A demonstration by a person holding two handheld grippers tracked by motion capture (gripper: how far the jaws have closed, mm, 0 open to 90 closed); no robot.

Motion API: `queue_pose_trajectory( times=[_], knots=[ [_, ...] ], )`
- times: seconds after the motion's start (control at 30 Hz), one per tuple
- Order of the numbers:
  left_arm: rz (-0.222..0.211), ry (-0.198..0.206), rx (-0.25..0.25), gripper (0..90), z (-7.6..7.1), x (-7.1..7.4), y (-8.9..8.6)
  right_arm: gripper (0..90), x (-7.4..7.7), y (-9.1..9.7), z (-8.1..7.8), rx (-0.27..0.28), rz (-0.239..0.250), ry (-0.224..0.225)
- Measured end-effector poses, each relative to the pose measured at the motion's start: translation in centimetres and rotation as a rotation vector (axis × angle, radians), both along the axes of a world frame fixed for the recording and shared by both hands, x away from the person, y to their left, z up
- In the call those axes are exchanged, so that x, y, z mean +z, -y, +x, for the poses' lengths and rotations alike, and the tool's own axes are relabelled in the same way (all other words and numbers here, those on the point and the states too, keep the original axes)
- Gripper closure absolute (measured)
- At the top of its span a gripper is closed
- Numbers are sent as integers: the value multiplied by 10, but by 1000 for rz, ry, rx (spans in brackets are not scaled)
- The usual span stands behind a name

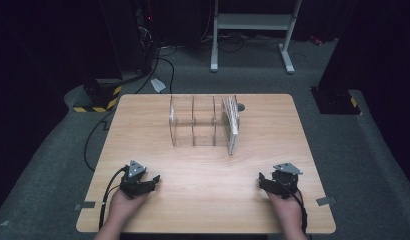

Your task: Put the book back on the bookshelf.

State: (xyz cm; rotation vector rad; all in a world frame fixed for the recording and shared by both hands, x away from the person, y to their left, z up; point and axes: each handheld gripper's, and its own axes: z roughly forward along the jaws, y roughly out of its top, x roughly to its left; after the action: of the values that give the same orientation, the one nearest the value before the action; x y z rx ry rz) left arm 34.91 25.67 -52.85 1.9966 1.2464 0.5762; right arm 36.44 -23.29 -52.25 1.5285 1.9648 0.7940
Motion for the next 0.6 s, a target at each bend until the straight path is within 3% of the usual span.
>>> queue_pose_trajectory(
  times=[0.03,0.13,0.6],
  knots=[
    [0,0,0,333,0,0,0,143,-2,7,-1,-9,32,-26],
    [0,-1,2,333,0,0,0,143,-2,16,-2,-13,36,-26],
    [2,-2,0,320,0,0,1,150,-2,13,1,9,24,-23]
  ],
)
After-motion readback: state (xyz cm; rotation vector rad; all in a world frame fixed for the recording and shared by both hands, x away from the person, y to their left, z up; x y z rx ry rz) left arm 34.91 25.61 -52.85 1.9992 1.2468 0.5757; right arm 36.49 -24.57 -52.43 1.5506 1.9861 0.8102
